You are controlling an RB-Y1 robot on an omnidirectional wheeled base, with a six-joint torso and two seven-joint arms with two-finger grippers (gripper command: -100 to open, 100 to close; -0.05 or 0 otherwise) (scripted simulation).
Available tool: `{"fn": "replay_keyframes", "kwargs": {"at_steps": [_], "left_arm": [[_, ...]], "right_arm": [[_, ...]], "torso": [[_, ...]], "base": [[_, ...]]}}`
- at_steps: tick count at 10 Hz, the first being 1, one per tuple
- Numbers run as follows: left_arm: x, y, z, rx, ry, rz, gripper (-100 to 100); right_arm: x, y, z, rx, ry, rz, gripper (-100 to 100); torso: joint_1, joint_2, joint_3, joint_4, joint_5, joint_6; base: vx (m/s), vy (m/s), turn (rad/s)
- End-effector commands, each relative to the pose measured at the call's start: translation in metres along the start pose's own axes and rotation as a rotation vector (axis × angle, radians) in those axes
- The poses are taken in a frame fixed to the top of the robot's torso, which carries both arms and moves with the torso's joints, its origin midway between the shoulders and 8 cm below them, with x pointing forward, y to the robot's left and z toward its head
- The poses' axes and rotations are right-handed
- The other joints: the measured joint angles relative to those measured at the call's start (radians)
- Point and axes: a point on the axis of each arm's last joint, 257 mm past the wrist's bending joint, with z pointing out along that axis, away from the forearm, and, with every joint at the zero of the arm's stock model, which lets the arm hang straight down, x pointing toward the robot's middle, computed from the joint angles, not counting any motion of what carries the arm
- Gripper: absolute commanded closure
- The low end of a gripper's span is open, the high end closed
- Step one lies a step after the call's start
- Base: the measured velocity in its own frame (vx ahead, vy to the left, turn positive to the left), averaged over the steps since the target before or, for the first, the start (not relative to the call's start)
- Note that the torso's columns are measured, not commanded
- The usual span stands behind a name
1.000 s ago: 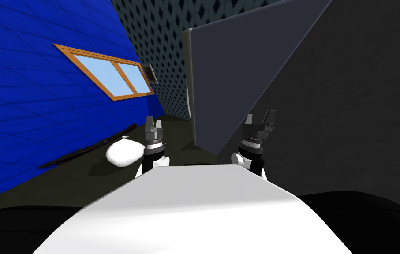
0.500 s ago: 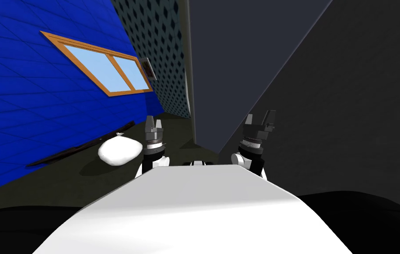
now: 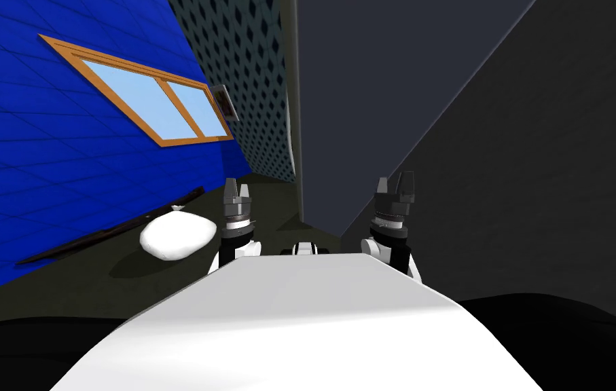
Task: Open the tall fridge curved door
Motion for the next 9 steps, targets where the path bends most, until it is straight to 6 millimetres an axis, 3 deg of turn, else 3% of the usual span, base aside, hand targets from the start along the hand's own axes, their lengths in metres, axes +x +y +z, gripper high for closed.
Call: {"fn": "replay_keyframes", "kwargs": {"at_steps": [1,9], "left_arm": [[0.0,0.0,0.0,0.0,0.0,0.0,0],[0.0,0.0,0.0,0.0,0.0,0.0,0]], "right_arm": [[0.002,-0.007,-0.006,0.027,0.057,-0.154,-100],[-0.004,-0.027,-0.023,0.09,0.165,-0.536,-100]], "torso": [[-0.002,0.001,0.0,0.0,-0.001,0.0],[0.001,-0.001,-0.001,0.0,0.0,0.0]], "base": [[0.153,0.146,-0.049],[0.13,0.147,-0.045]]}}
